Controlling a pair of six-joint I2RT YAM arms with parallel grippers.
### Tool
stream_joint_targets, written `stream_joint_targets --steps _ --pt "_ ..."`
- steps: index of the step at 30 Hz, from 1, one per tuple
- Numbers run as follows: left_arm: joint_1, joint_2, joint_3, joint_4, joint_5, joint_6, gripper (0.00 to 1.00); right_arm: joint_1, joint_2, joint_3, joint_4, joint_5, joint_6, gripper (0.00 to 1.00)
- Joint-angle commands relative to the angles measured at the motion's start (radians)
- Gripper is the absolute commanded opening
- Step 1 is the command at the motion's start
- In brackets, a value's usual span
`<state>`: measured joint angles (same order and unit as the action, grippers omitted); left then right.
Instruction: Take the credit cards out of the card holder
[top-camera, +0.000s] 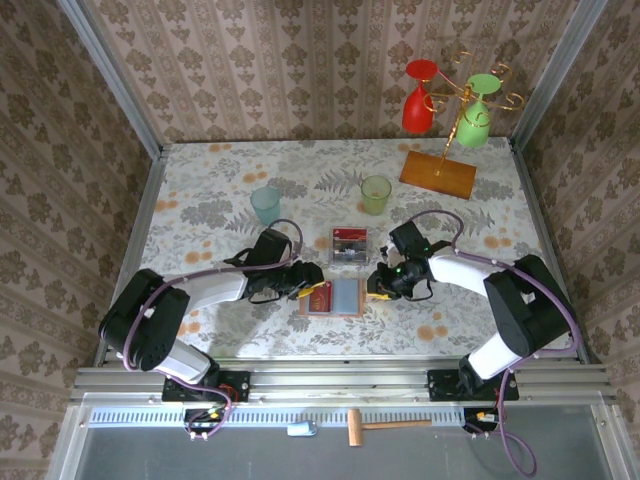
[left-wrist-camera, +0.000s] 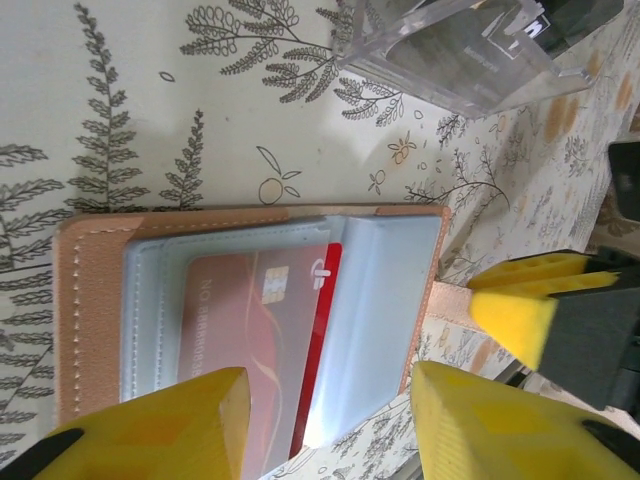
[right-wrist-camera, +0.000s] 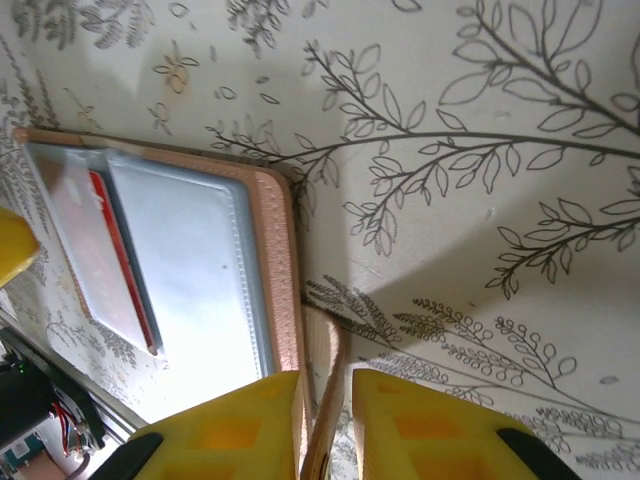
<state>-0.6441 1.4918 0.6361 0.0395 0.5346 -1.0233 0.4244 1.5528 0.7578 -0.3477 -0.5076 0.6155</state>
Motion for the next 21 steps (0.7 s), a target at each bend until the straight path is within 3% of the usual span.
stream_joint_targets --steps 1,6,12,21 --pt "0.010 -0.018 0.004 -0.031 -0.010 0.031 0.47 0.004 -0.030 0.035 -0.087 0.061 -0.035 0.18" --pt "0.009 -0.018 0.005 -0.029 -0.010 0.029 0.46 0.004 -0.027 0.041 -0.098 0.068 -0.043 0.09" --pt "0.008 -0.019 0.005 -0.029 -0.010 0.026 0.46 0.005 -0.018 0.056 -0.117 0.101 -0.064 0.05" --pt "0.004 0.000 0.007 -0.019 -0.003 0.020 0.45 0.004 -0.012 0.084 -0.145 0.100 -0.078 0.10"
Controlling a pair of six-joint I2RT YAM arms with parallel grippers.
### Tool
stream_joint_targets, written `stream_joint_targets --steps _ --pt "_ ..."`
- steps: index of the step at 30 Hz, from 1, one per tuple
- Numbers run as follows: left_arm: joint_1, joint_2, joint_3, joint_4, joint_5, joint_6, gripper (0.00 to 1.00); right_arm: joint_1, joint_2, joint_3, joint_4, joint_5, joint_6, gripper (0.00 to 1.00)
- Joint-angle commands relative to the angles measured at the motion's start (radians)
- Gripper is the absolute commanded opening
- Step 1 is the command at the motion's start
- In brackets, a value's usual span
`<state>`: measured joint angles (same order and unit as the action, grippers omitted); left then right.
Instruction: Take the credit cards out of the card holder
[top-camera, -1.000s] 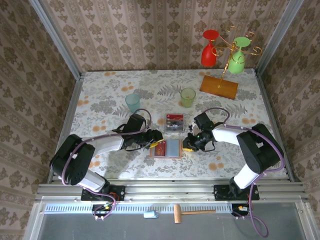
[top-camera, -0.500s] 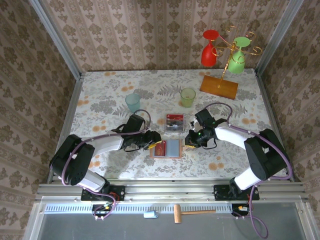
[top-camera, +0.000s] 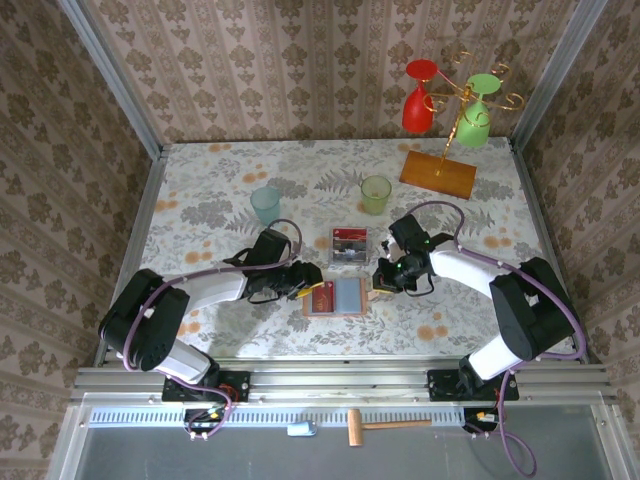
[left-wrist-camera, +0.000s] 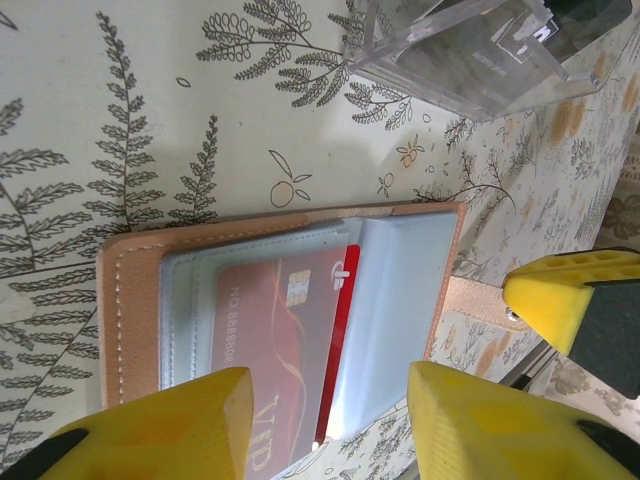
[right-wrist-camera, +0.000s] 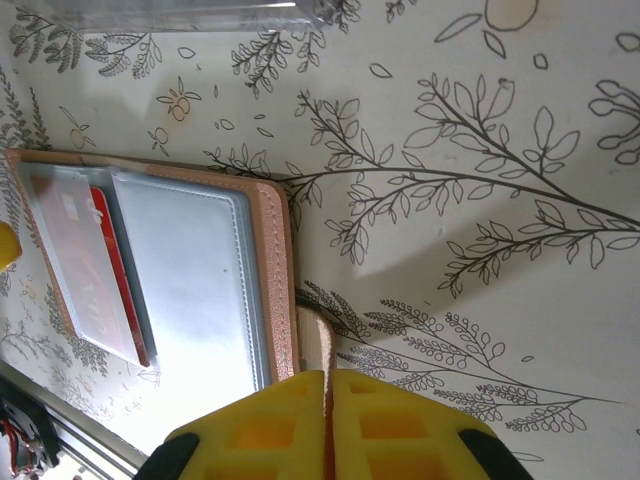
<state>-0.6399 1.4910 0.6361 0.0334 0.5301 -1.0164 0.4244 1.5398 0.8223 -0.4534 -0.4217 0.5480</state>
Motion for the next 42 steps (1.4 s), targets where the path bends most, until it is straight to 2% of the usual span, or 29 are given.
stream_joint_targets --steps 1,7,20,32,42 --pt "-0.001 0.003 0.006 -0.011 0.002 0.013 0.45 0.004 -0.003 0.020 -0.042 0.016 -0.009 0.11" --pt "-0.004 0.007 0.007 -0.004 0.005 0.010 0.44 0.005 -0.051 0.039 -0.076 0.025 0.006 0.19" --pt "-0.007 0.012 -0.022 0.049 0.018 -0.007 0.38 0.083 -0.096 0.123 -0.090 0.016 0.097 0.23" --pt "-0.014 0.023 -0.049 0.083 0.026 -0.025 0.30 0.212 0.035 0.145 0.089 -0.031 0.228 0.22" --pt "-0.021 0.025 -0.067 0.095 0.026 -0.021 0.17 0.275 0.171 0.172 0.164 -0.037 0.268 0.20"
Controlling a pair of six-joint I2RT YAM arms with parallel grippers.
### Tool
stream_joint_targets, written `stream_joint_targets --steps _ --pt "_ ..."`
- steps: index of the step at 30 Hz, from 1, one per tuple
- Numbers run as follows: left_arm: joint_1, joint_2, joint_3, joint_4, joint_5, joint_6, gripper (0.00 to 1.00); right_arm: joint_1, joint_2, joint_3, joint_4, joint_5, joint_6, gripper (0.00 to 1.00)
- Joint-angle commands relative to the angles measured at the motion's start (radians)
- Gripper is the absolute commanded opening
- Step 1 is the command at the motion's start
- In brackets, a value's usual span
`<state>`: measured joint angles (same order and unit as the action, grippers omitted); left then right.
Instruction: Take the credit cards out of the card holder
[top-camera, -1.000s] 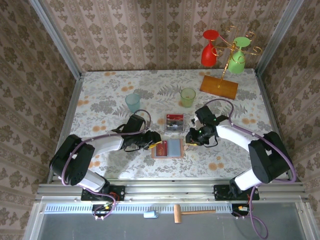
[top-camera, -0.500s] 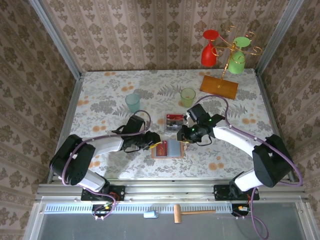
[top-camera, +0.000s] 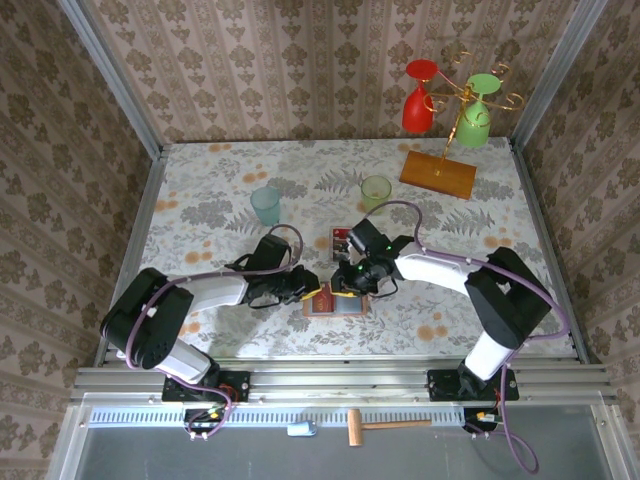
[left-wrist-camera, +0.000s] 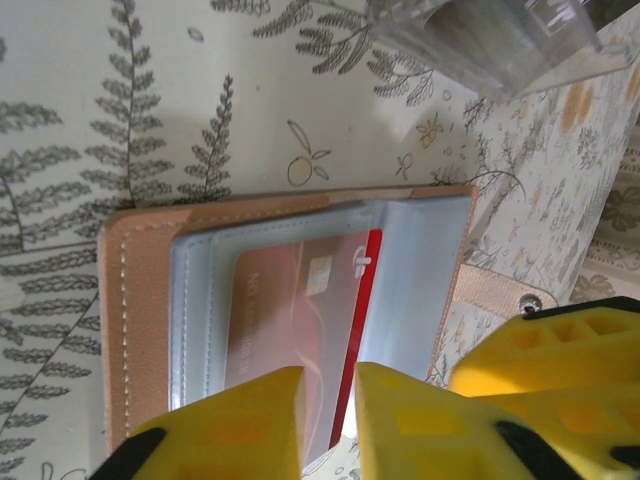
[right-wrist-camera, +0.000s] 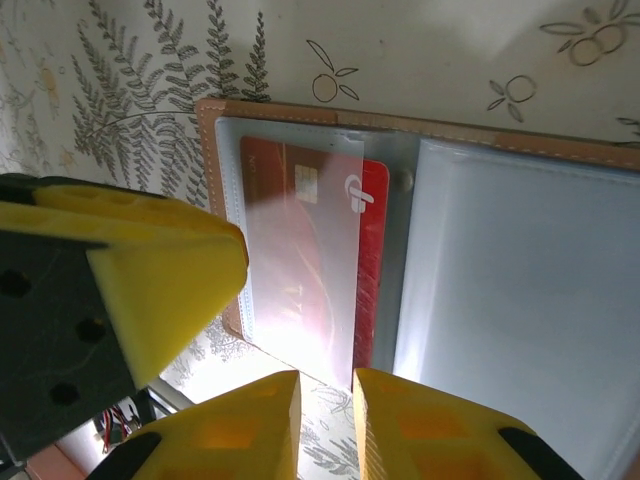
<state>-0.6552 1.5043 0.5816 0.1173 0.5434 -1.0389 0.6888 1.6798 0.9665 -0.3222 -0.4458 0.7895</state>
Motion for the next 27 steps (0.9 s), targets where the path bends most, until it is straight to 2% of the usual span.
stream_joint_targets --steps 1,20,27 --pt "-0.006 0.012 -0.015 0.010 0.013 0.002 0.16 0.014 0.042 0.030 0.039 -0.013 0.029 0.20" --pt "-0.006 0.028 -0.006 -0.071 -0.008 0.039 0.13 0.030 0.128 0.049 0.068 -0.012 0.037 0.19" --pt "-0.004 0.036 0.001 -0.075 -0.008 0.040 0.13 0.031 0.123 0.052 0.024 0.018 0.018 0.24"
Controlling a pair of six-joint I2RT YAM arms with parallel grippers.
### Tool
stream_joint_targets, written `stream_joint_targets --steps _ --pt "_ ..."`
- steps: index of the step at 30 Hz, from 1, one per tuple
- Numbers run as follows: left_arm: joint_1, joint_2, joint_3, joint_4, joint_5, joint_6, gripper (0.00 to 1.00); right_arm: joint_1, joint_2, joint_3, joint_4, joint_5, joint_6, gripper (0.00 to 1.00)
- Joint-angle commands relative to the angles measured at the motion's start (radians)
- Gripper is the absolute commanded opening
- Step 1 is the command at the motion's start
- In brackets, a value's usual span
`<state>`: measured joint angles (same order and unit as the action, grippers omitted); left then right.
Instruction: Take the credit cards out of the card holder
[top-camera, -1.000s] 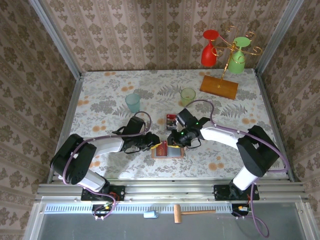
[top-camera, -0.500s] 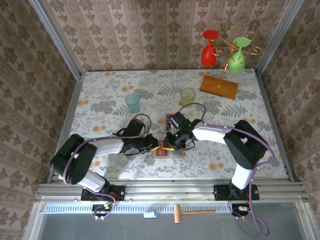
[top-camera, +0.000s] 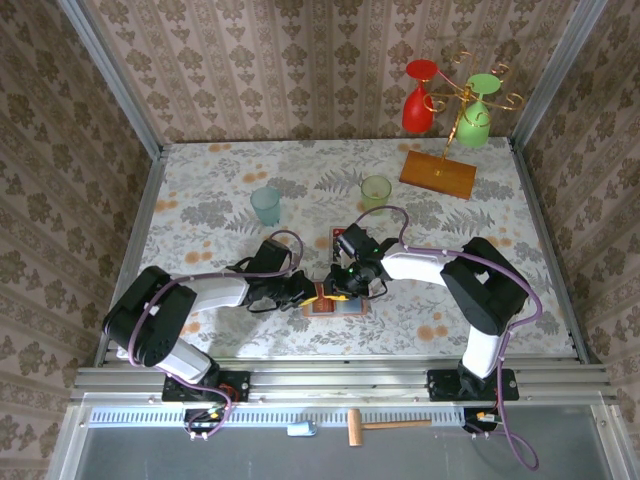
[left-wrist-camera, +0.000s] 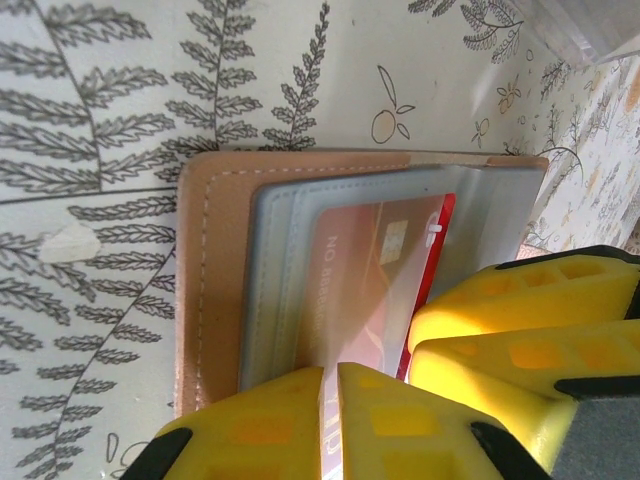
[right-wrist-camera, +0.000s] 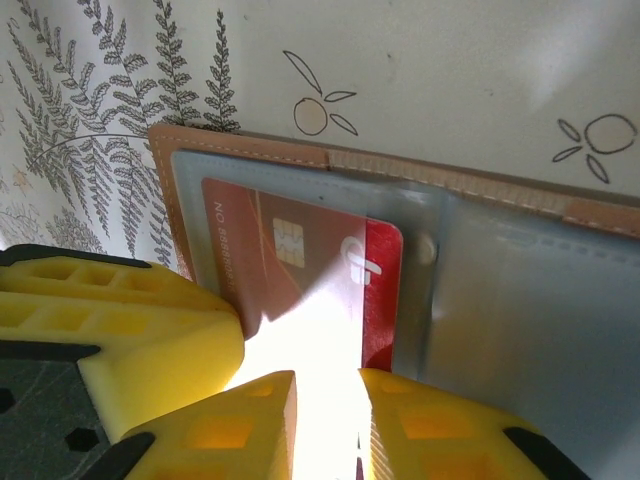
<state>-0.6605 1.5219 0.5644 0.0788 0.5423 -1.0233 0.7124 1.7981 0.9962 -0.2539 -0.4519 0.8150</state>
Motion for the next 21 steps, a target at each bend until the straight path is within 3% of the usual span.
stream_joint_targets --steps 1,21 --pt "0.001 0.020 0.019 -0.036 -0.007 0.025 0.13 0.008 0.006 0.023 -0.052 0.029 -0.011 0.25" --pt "0.003 -0.013 0.020 -0.053 -0.016 0.016 0.17 0.007 -0.011 0.048 -0.145 0.090 -0.060 0.27"
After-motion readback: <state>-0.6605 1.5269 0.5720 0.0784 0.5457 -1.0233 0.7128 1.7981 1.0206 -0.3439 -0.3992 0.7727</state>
